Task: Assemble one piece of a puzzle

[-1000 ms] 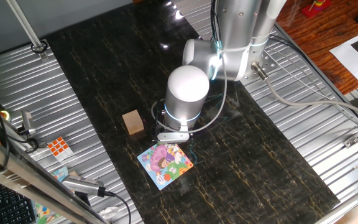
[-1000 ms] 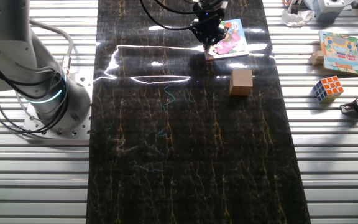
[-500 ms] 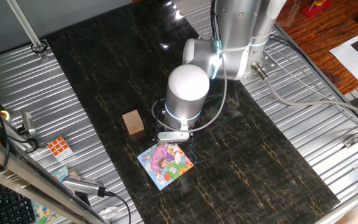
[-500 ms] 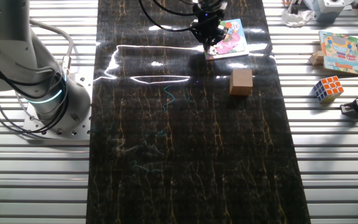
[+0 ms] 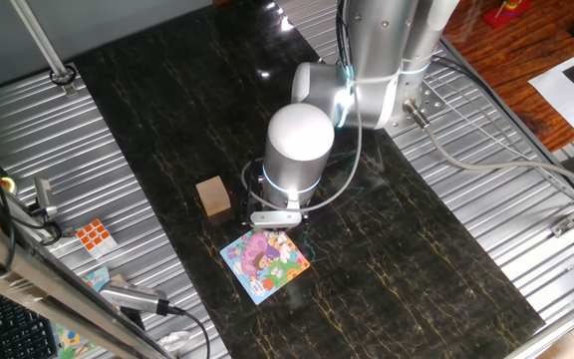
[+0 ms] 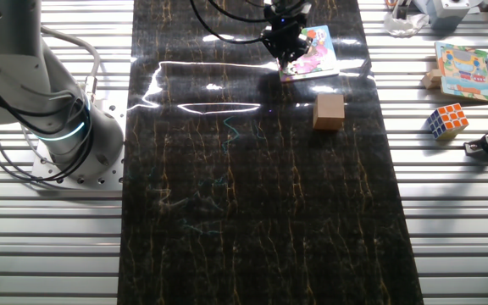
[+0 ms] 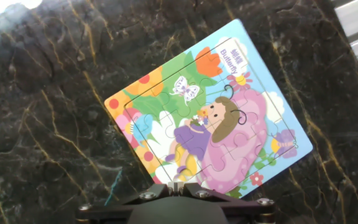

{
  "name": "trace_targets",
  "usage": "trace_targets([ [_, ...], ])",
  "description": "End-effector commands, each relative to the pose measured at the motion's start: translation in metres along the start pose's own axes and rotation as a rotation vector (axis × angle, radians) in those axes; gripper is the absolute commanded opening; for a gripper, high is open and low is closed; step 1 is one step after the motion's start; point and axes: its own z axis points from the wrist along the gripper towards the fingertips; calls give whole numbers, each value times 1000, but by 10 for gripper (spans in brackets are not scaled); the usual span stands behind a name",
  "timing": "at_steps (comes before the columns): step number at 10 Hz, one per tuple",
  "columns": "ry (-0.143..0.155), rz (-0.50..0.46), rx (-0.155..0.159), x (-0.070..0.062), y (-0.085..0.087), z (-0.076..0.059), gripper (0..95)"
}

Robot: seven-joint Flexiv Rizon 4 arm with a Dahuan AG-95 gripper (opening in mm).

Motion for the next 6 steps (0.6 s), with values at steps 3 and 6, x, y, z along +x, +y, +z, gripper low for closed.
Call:
trace_targets([
  [3, 12, -7, -7, 2, 4, -4, 0],
  [6, 9, 1, -13, 4, 6, -3, 0],
])
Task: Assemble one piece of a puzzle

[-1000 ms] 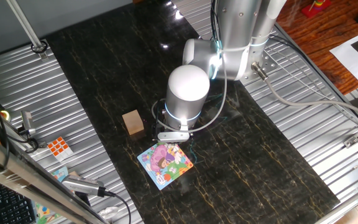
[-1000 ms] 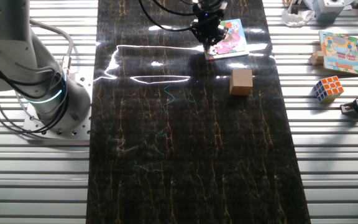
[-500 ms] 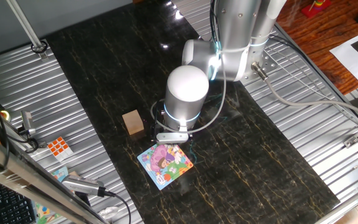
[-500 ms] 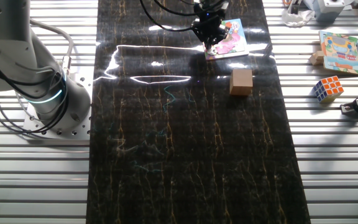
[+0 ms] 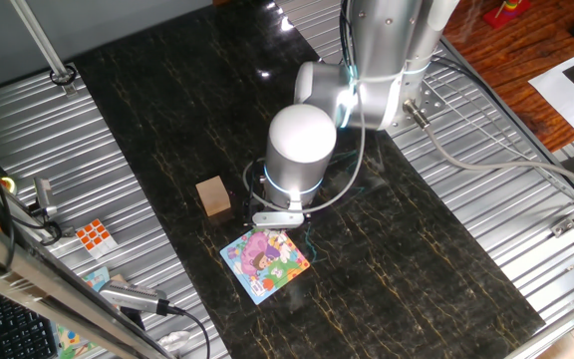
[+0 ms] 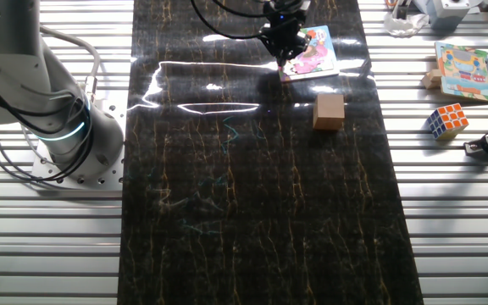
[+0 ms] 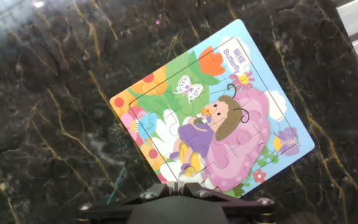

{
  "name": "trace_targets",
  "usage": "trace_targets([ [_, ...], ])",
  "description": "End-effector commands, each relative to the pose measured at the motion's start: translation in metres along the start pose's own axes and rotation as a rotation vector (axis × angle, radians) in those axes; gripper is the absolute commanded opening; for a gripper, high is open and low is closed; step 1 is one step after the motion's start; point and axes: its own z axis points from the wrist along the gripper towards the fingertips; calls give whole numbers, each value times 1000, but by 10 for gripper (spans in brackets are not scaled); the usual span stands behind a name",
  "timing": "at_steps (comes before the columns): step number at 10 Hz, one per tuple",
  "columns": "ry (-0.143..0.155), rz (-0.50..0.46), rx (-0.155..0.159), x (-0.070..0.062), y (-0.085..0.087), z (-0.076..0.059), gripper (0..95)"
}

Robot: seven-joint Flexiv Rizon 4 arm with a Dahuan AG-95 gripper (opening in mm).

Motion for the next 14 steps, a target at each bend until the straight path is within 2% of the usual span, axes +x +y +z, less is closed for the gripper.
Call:
trace_targets([
  [1, 1, 1, -4, 0, 1, -1, 0],
  [4, -6, 7, -9, -1, 1, 0, 0],
  [7, -4, 31, -6, -7, 3, 2, 0],
  [14, -1, 19, -8, -7, 3, 2, 0],
])
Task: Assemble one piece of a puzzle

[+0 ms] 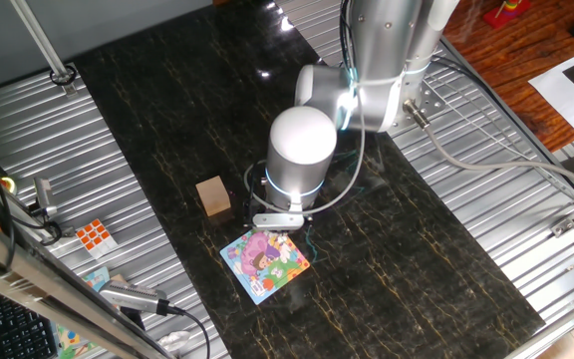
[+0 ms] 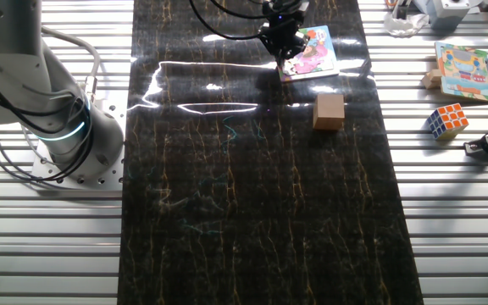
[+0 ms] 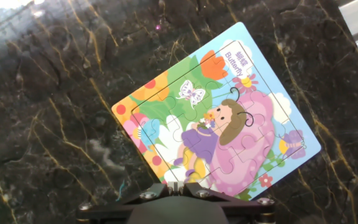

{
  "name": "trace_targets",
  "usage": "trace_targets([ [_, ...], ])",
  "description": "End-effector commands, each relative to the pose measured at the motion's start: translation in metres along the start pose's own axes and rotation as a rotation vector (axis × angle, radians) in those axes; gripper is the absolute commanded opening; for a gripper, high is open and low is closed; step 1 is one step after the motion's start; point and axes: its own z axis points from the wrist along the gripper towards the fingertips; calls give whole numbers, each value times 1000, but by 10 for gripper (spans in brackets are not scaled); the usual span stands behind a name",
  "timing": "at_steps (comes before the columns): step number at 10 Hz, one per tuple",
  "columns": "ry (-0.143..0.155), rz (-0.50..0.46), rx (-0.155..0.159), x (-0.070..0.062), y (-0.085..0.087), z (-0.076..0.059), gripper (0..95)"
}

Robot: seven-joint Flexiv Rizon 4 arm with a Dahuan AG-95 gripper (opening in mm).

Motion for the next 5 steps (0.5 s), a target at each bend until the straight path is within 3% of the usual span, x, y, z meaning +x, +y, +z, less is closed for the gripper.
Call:
trace_targets([
  [1, 7, -3, -3, 0, 0, -1, 0],
  [5, 26, -16, -1, 6, 2, -6, 0],
])
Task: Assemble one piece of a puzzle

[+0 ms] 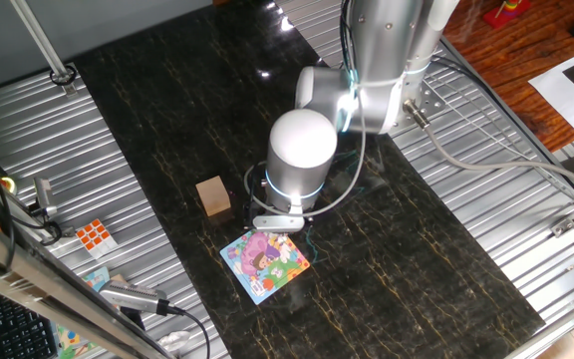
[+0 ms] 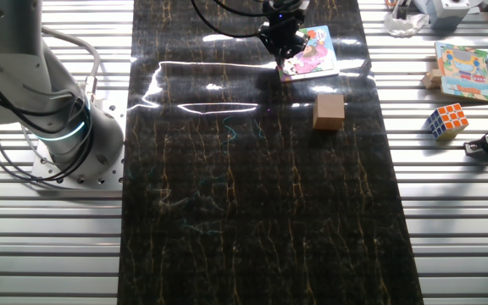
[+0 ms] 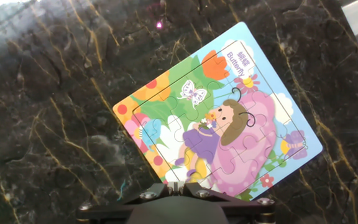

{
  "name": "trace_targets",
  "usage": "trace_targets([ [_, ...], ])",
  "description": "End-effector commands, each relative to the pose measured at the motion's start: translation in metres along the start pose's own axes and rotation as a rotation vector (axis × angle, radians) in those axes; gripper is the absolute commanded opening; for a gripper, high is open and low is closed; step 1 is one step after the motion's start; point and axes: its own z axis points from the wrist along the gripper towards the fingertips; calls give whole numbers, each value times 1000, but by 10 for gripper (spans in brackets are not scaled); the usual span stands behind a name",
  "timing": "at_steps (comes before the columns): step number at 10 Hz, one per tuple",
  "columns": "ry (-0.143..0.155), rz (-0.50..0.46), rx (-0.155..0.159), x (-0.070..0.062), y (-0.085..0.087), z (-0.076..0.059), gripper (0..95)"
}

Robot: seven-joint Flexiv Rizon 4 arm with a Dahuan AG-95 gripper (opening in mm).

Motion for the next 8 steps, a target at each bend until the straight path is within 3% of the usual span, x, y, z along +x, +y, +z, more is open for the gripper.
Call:
trace_targets([
  [1, 12, -15, 6, 3, -1, -2, 0],
  [8, 12, -29, 7, 8, -3, 4, 0],
])
